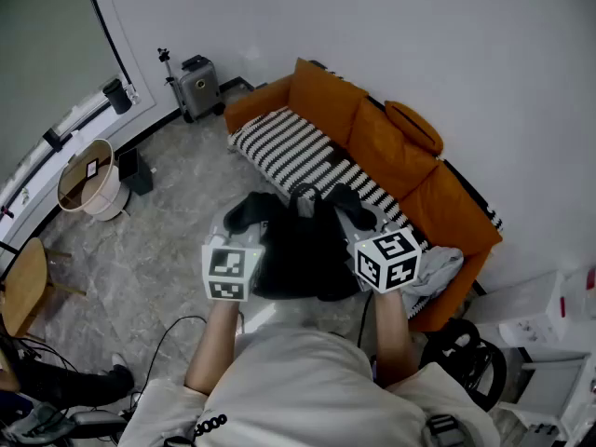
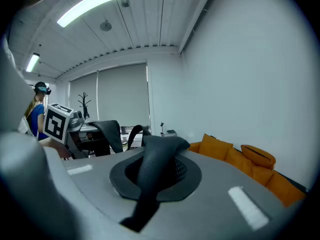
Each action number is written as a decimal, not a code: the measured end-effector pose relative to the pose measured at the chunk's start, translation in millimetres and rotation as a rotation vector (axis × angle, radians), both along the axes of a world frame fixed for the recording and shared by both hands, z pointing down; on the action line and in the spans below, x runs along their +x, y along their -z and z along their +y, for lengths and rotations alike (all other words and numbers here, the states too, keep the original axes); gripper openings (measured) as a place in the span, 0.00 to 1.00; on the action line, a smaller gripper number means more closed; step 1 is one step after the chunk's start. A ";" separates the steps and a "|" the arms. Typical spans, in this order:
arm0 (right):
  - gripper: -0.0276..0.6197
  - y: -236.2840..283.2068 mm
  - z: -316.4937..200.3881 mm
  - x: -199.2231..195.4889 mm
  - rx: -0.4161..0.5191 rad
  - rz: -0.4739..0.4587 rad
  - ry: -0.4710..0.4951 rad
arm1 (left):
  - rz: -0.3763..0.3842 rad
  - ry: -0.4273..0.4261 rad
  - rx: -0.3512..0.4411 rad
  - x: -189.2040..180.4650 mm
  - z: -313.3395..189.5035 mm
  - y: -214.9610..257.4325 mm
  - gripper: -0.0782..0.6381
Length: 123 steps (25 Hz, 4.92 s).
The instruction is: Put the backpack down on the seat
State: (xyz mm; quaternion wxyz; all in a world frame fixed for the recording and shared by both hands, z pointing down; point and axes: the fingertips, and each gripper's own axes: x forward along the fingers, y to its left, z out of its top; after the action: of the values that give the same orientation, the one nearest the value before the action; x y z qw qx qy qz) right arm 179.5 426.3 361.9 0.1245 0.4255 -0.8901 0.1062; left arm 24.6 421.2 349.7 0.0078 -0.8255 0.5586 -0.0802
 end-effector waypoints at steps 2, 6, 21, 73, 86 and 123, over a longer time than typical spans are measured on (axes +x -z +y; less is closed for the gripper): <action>0.05 -2.1 -2.7 -0.4 -0.004 -0.005 0.003 | 0.003 0.004 -0.007 -0.2 -4.3 -2.6 0.12; 0.05 -4.4 -3.0 -1.2 -0.001 -0.018 0.034 | 0.017 0.024 -0.027 -0.4 -7.9 -7.6 0.12; 0.05 -7.0 -29.4 22.1 -0.003 -0.024 0.085 | 0.054 0.104 -0.038 17.9 -31.1 -16.3 0.12; 0.05 -38.2 -444.9 -126.0 -0.115 -0.046 -0.114 | 0.022 -0.104 -0.101 -113.3 -469.2 -43.4 0.12; 0.05 -47.1 -525.4 -141.5 -0.117 -0.062 -0.076 | 0.031 -0.075 -0.115 -130.8 -545.6 -50.0 0.12; 0.05 -163.5 -862.3 -117.0 -0.384 0.017 0.102 | 0.023 0.078 -0.421 -108.3 -880.8 -181.5 0.12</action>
State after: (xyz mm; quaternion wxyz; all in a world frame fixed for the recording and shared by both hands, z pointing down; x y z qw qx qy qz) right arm 62.5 -436.0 525.4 0.2159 0.3492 -0.8728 0.2640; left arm -83.7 -459.6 531.2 -0.1742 -0.7874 0.5613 -0.1859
